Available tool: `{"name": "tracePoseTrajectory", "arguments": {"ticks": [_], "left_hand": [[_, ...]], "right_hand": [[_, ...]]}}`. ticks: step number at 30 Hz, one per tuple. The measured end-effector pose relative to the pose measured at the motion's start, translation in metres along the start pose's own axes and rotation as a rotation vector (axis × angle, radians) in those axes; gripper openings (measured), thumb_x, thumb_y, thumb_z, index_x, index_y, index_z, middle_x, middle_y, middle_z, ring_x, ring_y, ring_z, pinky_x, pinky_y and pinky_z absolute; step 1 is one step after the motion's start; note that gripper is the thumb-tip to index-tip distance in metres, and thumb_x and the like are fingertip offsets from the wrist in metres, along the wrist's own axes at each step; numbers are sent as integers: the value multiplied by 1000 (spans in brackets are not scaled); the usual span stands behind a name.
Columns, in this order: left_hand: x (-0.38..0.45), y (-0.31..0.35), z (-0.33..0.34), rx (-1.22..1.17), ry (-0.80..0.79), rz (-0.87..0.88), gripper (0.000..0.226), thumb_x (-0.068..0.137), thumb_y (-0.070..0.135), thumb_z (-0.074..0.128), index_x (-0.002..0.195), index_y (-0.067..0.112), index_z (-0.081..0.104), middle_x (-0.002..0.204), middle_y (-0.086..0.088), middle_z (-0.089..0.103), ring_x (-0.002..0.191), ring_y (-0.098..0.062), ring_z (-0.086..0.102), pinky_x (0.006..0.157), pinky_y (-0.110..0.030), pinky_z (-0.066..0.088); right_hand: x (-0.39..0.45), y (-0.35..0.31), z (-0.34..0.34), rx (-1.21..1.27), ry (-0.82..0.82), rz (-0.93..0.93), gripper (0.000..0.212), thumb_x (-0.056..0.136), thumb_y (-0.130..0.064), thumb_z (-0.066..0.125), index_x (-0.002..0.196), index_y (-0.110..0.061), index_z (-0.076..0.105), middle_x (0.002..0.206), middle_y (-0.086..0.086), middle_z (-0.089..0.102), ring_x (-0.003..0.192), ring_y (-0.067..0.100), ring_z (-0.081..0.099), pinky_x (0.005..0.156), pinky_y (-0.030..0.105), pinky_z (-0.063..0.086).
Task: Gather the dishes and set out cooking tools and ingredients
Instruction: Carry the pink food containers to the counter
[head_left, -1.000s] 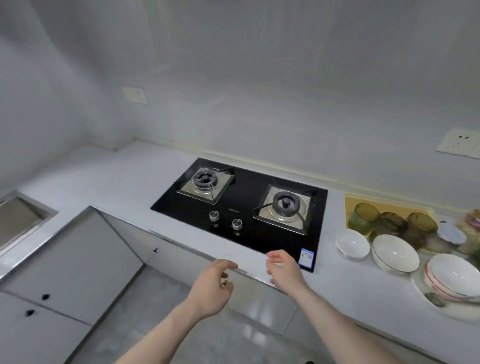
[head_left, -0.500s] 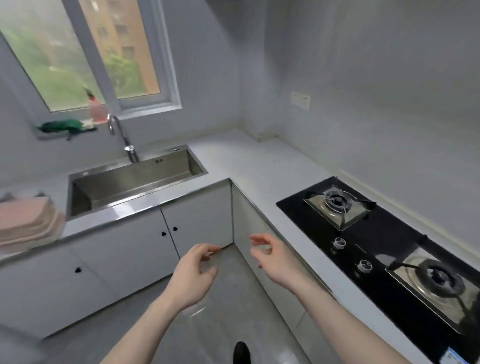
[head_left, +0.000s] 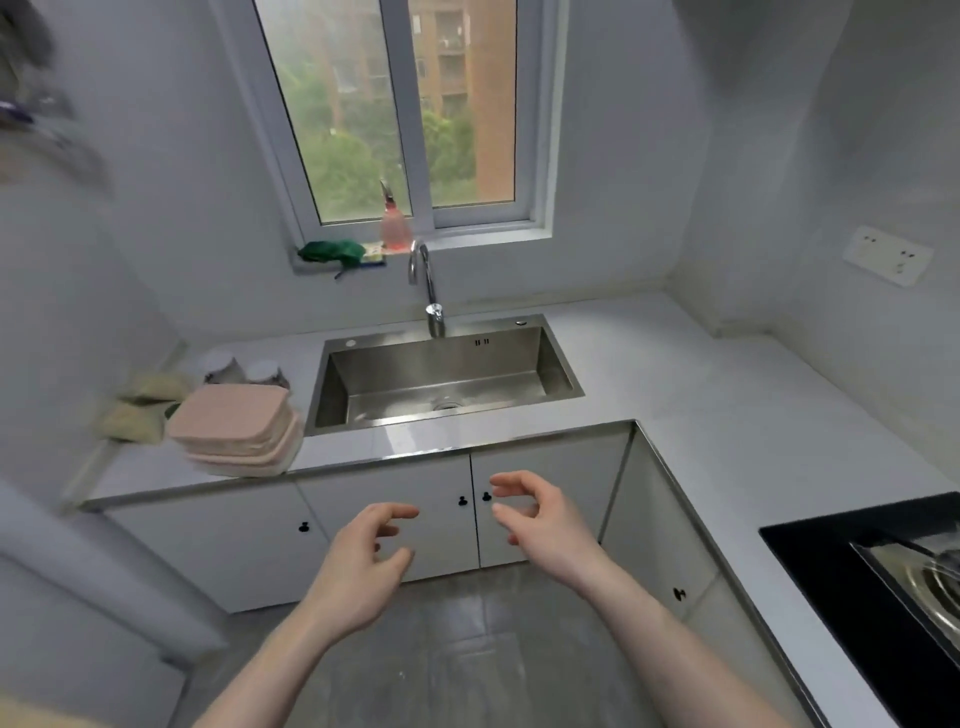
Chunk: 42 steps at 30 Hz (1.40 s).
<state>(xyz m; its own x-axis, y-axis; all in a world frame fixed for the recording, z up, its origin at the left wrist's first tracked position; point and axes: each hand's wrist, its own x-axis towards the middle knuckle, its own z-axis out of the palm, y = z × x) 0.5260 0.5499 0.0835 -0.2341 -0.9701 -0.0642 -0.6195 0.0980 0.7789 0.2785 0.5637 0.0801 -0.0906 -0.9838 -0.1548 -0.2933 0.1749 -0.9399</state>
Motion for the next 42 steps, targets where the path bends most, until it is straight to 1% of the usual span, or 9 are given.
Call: {"name": "tracePoseTrajectory", "arguments": {"ticks": [3,6,10,14,22,29,34,39,42], "left_hand": [[24,-15,-24,-16,77,-43,39,90,13,65,117,41,61,120,24,59,111,6,55,90,-20,44],[35,-40,-52,-16,139,-108,41,90,12,67,117,42,61,118,23,59,110,6,55,87,-15,42],[43,-77,-93,-23,227,-194,42,90,10,69,115,44,61,119,19,61,111,1,57,91,-22,44],[66,-113,-133,-29,291,-249,41,90,10,68,115,42,62,119,17,62,111,0,58,92,-25,46],[138,-186,-221,-32,280,-276,37,92,16,66,122,38,61,122,18,60,110,3,56,90,-21,45],[199,-256,-308,0,214,-300,35,93,18,64,122,37,60,127,16,57,112,-2,56,93,-26,48],[233,-288,-338,-20,220,-336,32,94,19,65,120,37,61,128,14,58,111,-3,57,95,-31,50],[276,-318,-353,-70,215,-477,32,94,29,67,125,31,61,127,10,60,112,-11,59,89,-31,46],[298,-333,-358,-121,204,-582,35,96,35,64,129,27,60,126,7,60,113,-16,58,93,-34,44]], "right_hand": [[49,-15,17,-5,-58,-6,25,89,-30,67,111,-41,66,112,-21,68,76,6,65,88,40,59],[89,-36,49,-7,-144,-6,26,90,-28,65,113,-40,65,114,-20,67,81,11,66,89,38,59],[125,-61,99,-4,-300,-24,28,91,-26,62,115,-39,64,115,-21,65,90,19,69,87,35,60],[165,-70,141,-15,-373,-13,29,91,-28,63,117,-41,64,116,-21,65,90,10,69,85,33,60],[231,-85,217,18,-306,58,28,92,-20,65,116,-34,66,117,-15,67,96,13,70,78,29,62],[281,-97,294,8,-241,110,26,93,-20,66,114,-34,67,117,-17,67,94,18,71,77,30,62],[310,-103,322,-14,-243,150,27,91,-20,66,114,-35,67,118,-17,66,92,17,70,76,30,62],[351,-105,341,-8,-264,194,27,91,-22,65,114,-36,65,122,-17,63,93,16,69,85,36,60],[368,-106,349,-4,-273,235,26,93,-25,65,116,-36,61,127,-18,59,95,11,68,89,35,59]]}}
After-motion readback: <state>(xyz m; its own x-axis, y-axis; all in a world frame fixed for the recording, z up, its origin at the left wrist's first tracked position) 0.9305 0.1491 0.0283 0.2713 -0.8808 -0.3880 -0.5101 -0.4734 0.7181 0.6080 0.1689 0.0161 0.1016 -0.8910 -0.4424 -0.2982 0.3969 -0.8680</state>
